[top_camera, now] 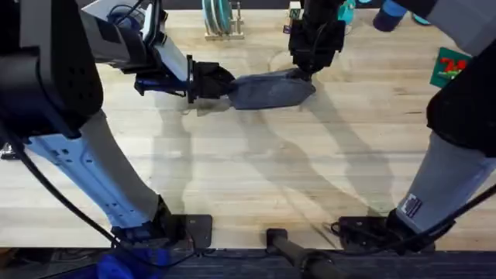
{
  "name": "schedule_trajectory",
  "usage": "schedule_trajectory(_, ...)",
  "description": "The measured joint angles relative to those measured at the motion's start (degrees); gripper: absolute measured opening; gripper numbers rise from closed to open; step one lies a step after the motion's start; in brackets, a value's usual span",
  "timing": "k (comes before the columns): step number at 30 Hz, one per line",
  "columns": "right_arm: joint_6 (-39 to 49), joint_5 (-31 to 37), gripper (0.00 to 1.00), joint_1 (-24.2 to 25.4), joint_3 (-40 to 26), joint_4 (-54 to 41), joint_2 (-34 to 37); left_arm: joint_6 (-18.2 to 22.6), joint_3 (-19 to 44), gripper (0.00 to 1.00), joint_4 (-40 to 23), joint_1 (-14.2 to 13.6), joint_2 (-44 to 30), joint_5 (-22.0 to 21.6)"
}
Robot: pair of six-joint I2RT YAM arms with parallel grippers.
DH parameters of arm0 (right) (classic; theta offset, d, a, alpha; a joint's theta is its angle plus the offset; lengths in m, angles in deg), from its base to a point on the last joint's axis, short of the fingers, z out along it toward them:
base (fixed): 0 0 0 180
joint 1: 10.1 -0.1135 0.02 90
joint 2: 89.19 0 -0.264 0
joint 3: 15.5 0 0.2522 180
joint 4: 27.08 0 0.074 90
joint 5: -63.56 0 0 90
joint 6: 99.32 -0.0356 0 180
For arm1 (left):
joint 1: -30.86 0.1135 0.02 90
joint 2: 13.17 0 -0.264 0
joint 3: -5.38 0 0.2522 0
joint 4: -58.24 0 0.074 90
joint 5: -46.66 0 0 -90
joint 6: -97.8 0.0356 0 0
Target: Unzip the bag, pick up the pens from the table one at a time and place them inside, then zip the bag closed.
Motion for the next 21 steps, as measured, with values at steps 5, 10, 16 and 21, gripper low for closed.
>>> schedule_trajectory(5, 0.70, -0.37, 0.031, 0.37, 0.97, 0.94, 0.00, 0.02, 0.00, 0.042, 0.00, 0.00, 0.00, 0.00)
schedule_trajectory(10, 1.85, -1.58, 0.031, 2.11, 3.71, 3.34, -0.51, -0.03, 0.00, 0.042, 0.02, 0.00, 0.00, -0.02)
schedule_trajectory(16, 3.65, -3.80, 0.031, 5.20, 10.03, 7.49, -4.84, -0.23, 0.00, 0.041, 0.00, 0.00, 0.00, -0.04)
schedule_trajectory(21, 5.10, -4.79, 0.031, 7.41, 13.89, 10.00, -6.96, -0.47, 0.00, 0.042, 0.00, 0.00, 0.00, -0.15)
